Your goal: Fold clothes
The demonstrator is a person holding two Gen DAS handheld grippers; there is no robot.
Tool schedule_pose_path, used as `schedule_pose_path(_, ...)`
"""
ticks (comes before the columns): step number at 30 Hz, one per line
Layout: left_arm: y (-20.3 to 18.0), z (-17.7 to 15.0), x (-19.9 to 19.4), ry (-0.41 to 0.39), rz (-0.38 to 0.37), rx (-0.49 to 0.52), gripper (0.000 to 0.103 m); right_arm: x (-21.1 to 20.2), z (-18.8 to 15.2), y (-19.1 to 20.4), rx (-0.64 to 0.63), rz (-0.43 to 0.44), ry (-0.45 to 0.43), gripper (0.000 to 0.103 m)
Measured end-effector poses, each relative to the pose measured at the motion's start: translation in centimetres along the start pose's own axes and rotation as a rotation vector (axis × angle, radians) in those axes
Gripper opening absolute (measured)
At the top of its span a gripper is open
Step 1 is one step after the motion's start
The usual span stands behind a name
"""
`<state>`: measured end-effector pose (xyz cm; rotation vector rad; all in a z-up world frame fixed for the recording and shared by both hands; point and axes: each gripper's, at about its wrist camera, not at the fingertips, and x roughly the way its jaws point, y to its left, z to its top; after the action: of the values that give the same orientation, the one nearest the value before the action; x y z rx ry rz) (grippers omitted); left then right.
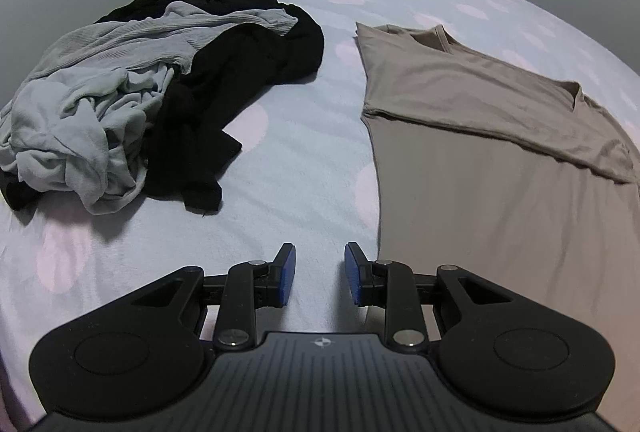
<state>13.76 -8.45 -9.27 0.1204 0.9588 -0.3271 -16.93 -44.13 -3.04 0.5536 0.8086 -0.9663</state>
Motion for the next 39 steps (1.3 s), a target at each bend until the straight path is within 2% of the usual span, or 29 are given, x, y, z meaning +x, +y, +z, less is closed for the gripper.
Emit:
schedule_pose_path(11,1.0,0.2,-0.9,-0.014,-0.028,-0.035,0.025,-11.4,6.5,10.5,-0.169,0.268,-0.207,0.005)
schedule_pose_path(18,2.0,0.7,-1.4,-0.027,-0.039,-0.061,0.025,-17.0,7.9,19.4,-0.299,0.419,-0.279,0.005)
schedule_pose_path(23,2.5,0.9,-1.3,-0.027,-0.047,-0.079,0.025,-19.5,7.4,25.6,-0.375,0.51,-0.306,0.005)
schedule_pose_path(30,2.9,1.4,-0.9,-0.028,-0.06,-0.094,0.025,-18.3,4.4,33.9,-0.492,0.576,-0.25,0.005)
schedule_pose_path(39,3.1,2.0,0.4,-0.017,-0.065,-0.097,0.025,-9.1,-2.3,41.4,-0.519,0.605,-0.06,0.005)
